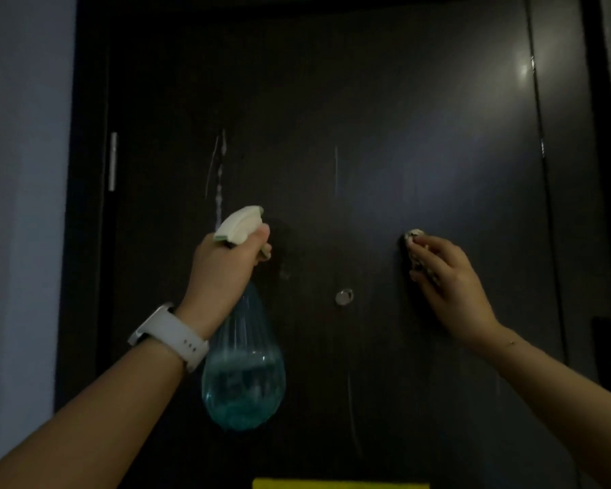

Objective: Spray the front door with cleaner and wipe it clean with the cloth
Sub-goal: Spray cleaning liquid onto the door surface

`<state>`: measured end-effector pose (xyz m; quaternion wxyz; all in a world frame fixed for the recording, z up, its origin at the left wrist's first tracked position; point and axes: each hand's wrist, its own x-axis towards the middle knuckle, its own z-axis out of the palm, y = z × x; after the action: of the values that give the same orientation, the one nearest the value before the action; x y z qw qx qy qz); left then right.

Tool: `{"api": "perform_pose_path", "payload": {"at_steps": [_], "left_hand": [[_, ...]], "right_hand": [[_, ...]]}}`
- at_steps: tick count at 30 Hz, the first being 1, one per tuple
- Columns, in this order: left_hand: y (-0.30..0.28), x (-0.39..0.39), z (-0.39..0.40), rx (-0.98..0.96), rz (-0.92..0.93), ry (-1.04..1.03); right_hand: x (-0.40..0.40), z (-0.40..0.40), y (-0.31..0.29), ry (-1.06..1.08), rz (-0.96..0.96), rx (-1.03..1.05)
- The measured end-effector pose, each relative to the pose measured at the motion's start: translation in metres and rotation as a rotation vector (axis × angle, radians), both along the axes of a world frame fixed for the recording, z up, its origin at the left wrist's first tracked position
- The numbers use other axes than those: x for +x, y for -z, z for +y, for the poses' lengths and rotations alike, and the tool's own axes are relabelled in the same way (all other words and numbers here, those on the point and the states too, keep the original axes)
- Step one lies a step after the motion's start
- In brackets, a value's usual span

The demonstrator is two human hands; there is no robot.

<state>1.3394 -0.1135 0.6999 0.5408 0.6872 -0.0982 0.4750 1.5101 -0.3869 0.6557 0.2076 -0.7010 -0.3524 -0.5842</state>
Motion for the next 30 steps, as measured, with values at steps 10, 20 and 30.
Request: {"api": "perform_pose_path", "payload": {"at_steps": [10,20,30], "left_hand": [[-0.073,0.045,-0.073,0.023,-0.095,-0.134],[-0.066,0.046,-0.073,0.02,-0.051,-0.167],[0.079,0.032,-0.076,-0.008,0.138,-0.151]], "right_hand": [[0.042,-0.003,0.004,-0.161,-0.07,0.002],[0.048,-0.004,0.006,-0.197,-0.107,-0.012],[0.03,-0.007,0.019,-0.148,-0.02,-0.034]]}}
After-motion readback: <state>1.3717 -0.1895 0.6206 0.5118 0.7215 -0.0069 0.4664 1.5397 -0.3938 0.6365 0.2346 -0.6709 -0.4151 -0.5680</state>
